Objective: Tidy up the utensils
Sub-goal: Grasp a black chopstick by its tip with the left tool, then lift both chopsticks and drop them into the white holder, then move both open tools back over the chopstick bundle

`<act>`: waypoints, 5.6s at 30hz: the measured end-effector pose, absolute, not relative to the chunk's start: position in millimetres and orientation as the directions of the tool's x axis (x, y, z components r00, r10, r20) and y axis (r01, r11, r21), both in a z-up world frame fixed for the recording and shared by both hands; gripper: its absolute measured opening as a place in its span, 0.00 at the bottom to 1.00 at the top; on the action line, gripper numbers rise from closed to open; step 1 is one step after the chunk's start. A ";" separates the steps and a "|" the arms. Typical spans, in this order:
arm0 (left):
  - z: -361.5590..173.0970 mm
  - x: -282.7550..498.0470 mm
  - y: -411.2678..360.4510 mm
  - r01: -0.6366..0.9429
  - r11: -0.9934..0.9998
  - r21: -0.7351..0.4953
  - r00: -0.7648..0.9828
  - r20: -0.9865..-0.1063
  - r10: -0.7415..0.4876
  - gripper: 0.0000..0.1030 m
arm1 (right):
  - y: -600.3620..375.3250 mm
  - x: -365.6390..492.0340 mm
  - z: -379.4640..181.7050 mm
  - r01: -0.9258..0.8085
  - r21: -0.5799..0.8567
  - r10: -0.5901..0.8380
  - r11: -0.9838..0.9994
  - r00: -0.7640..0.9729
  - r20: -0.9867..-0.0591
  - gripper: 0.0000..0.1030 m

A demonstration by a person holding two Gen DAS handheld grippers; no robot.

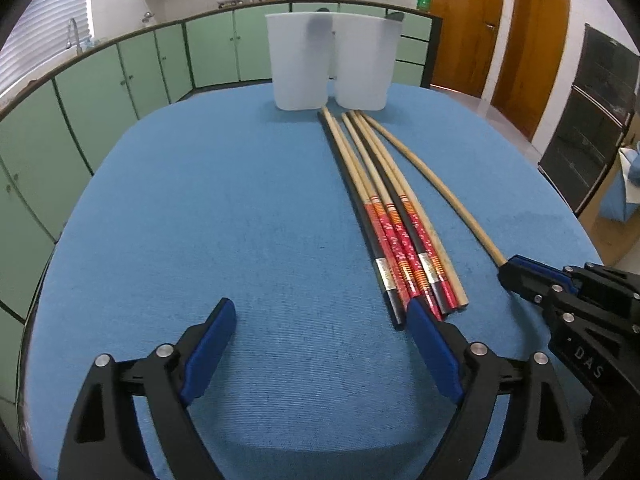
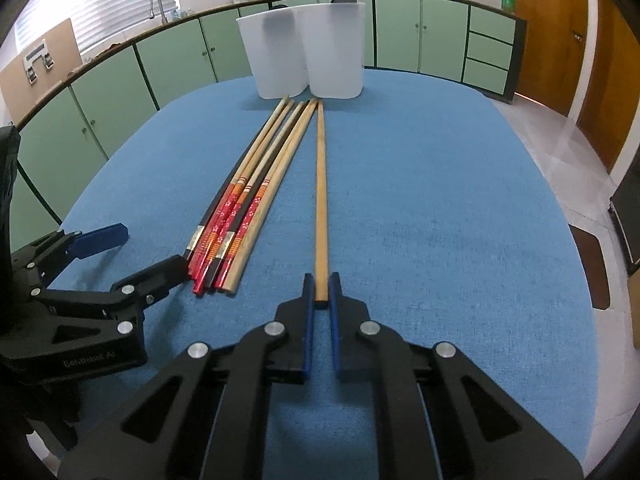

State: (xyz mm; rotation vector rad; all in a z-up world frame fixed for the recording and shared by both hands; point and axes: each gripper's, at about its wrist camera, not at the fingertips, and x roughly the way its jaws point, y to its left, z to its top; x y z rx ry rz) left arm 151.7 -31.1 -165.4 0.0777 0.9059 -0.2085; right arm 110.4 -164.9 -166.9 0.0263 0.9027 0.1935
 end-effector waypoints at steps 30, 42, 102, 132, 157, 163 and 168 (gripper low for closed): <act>-164.5 142.9 -50.0 0.248 0.968 -0.019 0.608 -0.775 -0.172 0.07 | -170.4 112.5 -169.8 -0.157 0.133 0.202 0.979 0.600 -0.774 0.06; -136.0 129.4 -36.2 0.231 0.972 -0.035 0.664 -0.725 -0.184 0.06 | -180.2 99.1 -142.5 -0.154 0.149 0.214 0.977 0.666 -0.715 0.06; 63.4 338.7 -38.8 0.275 0.960 -0.051 0.910 -0.307 -0.277 0.07 | -198.8 319.4 68.7 -0.209 0.105 0.234 0.972 0.851 -0.470 0.06; -78.3 179.2 -11.5 0.206 0.976 -0.072 0.770 -0.603 -0.206 0.80 | -204.1 142.7 -83.4 -0.098 0.154 0.175 0.983 0.753 -0.634 0.89; -158.4 154.3 1.6 0.150 0.988 -0.031 0.659 -0.742 -0.123 0.81 | -151.7 110.7 -166.8 -0.130 0.072 0.137 0.989 0.610 -0.781 0.89; -160.4 157.1 -0.6 0.150 0.988 -0.029 0.650 -0.750 -0.121 0.81 | -147.0 114.7 -170.5 -0.123 0.030 0.098 0.992 0.594 -0.799 0.89; -161.4 160.2 1.0 0.142 0.989 -0.038 0.645 -0.755 -0.121 0.82 | -159.5 114.0 -169.5 -0.055 0.002 0.035 0.998 0.601 -0.799 0.88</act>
